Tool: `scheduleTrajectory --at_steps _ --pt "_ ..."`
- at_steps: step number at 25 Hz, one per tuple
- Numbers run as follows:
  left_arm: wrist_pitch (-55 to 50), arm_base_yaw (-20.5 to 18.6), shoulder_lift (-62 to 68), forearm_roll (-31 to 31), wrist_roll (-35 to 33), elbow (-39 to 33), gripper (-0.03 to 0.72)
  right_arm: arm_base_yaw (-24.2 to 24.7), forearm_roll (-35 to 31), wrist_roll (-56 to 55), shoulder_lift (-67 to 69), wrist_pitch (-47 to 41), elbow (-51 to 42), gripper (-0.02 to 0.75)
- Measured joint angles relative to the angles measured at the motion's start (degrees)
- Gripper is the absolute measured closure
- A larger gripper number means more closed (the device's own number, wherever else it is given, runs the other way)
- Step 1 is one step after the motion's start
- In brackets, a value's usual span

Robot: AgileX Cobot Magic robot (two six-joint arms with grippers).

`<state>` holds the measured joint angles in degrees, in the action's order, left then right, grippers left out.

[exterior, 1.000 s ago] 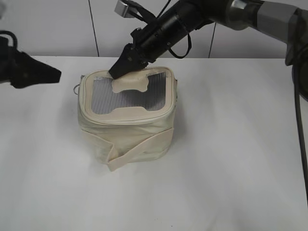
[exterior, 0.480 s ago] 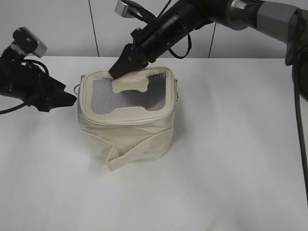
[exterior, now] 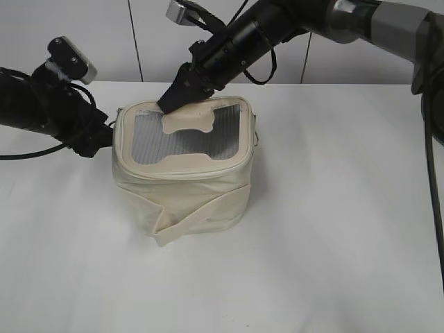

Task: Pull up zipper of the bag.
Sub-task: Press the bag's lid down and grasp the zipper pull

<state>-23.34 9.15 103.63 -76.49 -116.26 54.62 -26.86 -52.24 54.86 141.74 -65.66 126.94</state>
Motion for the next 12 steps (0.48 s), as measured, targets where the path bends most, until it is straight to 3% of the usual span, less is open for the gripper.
scheduleTrajectory --at_steps 3,8,12 --pt "-1.5 0.0 1.3 -0.2 -0.1 1.8 0.272 0.0 0.0 -0.1 0.0 0.0 0.0 0.684" --pt "-5.8 0.0 1.8 0.1 -0.1 2.6 0.608 0.0 0.0 -0.2 0.0 0.0 0.0 0.685" --pt "-6.2 0.0 1.3 3.2 3.1 2.6 0.676 0.0 0.1 -1.7 0.0 0.1 0.0 0.685"
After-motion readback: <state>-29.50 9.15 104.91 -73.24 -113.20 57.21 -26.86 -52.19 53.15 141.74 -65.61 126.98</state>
